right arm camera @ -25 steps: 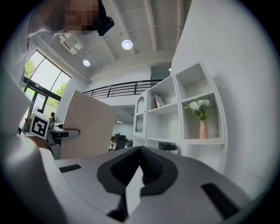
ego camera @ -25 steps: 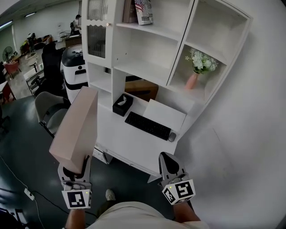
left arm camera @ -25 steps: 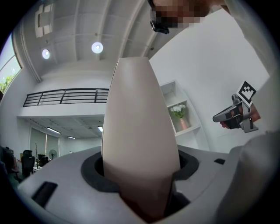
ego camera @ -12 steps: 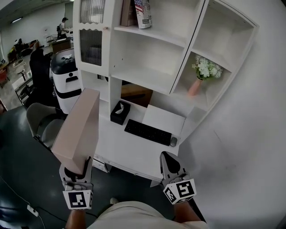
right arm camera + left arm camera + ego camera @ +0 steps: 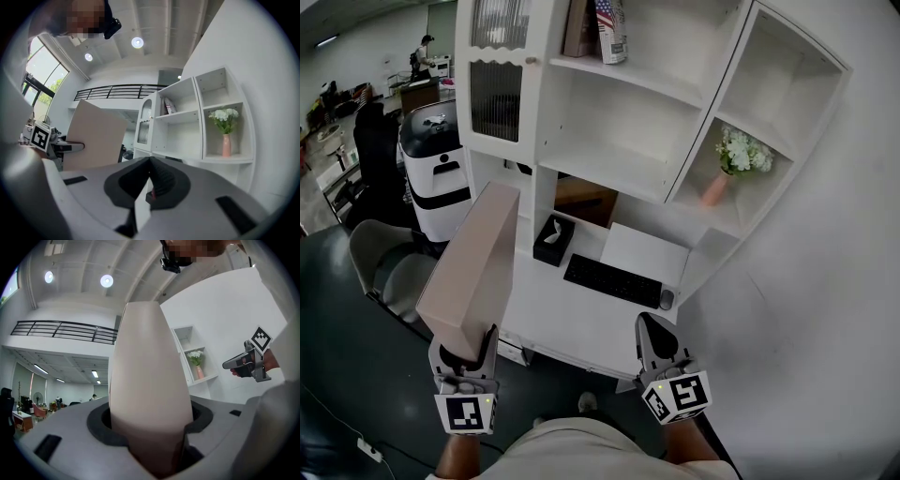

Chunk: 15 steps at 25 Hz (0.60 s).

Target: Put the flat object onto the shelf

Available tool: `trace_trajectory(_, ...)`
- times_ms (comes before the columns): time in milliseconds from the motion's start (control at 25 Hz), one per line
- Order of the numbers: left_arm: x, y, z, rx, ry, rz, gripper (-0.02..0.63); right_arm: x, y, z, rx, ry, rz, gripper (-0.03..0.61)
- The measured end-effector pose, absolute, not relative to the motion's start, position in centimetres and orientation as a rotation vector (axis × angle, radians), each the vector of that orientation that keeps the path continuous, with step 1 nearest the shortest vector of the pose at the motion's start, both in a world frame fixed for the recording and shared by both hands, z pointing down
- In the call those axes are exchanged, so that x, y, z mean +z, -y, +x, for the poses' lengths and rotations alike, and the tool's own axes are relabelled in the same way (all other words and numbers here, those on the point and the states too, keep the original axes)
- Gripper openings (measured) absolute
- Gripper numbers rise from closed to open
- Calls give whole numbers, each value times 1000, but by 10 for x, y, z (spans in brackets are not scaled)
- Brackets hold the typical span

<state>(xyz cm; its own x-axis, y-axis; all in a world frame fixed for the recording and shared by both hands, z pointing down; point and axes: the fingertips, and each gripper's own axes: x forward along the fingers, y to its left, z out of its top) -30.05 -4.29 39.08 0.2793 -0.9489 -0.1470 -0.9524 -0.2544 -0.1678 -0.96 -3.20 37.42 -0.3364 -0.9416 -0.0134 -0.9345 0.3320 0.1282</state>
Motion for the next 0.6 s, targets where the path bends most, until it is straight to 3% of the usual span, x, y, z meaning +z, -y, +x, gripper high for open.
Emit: trace_trajectory(600,381,93,-276,-32,-1698,-2279,290,377,83,7,-167,2546,1780,3)
